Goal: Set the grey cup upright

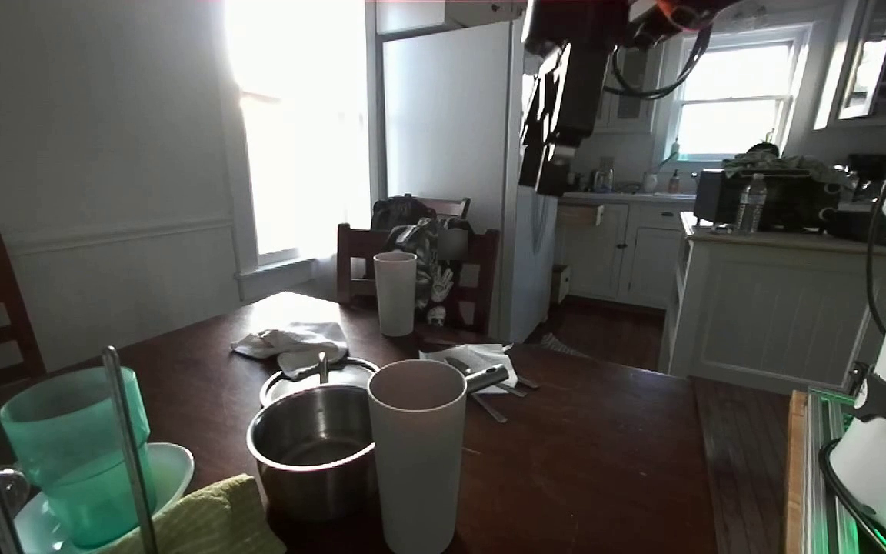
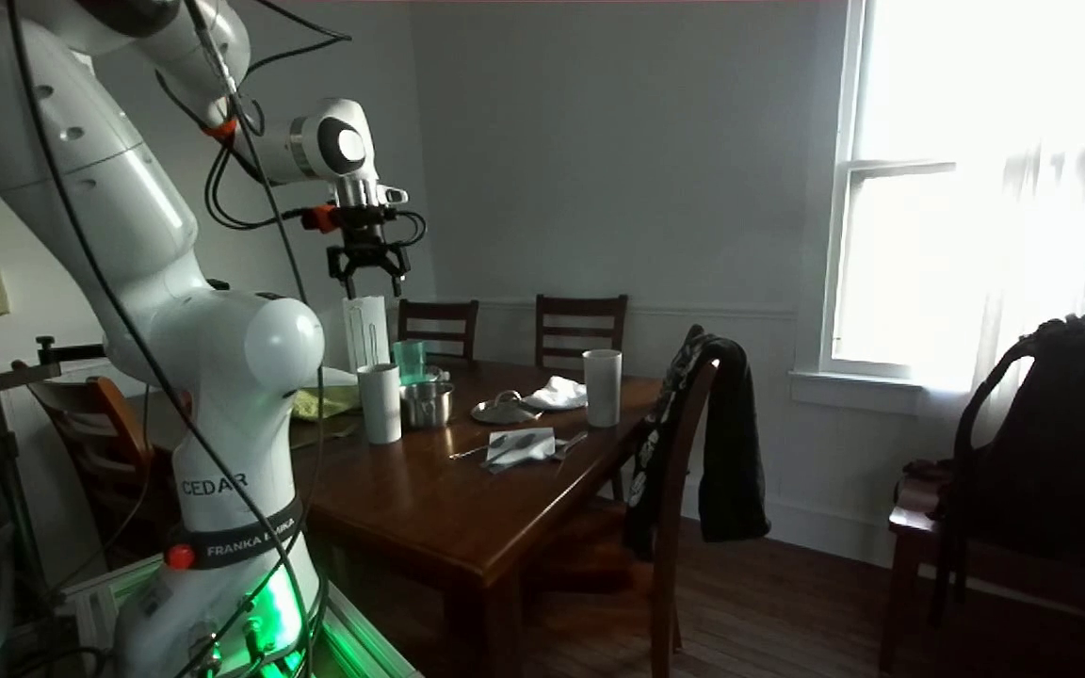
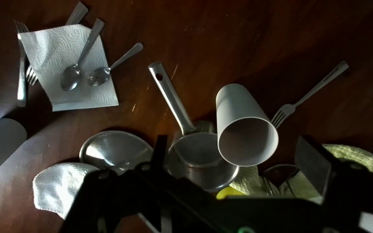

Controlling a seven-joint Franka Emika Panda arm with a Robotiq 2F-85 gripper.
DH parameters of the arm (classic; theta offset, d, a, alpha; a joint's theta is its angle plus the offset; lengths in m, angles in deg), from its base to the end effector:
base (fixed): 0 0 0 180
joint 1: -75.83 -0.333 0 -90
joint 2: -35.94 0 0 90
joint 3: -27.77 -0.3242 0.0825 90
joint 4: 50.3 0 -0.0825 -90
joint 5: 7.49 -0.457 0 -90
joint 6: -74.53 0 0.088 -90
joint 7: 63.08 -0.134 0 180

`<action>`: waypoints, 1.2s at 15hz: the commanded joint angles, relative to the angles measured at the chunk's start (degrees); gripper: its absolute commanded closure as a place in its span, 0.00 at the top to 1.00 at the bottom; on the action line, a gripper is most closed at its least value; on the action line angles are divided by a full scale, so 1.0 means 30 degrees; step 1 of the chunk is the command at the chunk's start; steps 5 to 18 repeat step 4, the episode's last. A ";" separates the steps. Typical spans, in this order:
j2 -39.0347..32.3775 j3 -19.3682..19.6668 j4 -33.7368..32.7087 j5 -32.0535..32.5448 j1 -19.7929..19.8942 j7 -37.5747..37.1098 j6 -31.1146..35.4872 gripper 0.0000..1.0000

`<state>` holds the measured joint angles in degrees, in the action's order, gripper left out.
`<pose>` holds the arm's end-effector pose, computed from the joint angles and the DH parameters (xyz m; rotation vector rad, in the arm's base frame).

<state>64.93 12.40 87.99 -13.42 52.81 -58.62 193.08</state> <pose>0.3748 0.3074 0.4562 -2.9444 -1.0453 -0.2381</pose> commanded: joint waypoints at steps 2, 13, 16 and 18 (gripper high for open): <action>0.0912 0.0286 0.0396 -0.0299 0.0142 0.0517 -0.0144 1.00; 0.1094 0.0291 0.0622 -0.0324 0.0066 0.0538 -0.0144 1.00; 0.1094 0.0291 0.0622 -0.0324 0.0066 0.0538 -0.0144 1.00; 0.1094 0.0291 0.0622 -0.0324 0.0066 0.0538 -0.0144 1.00</action>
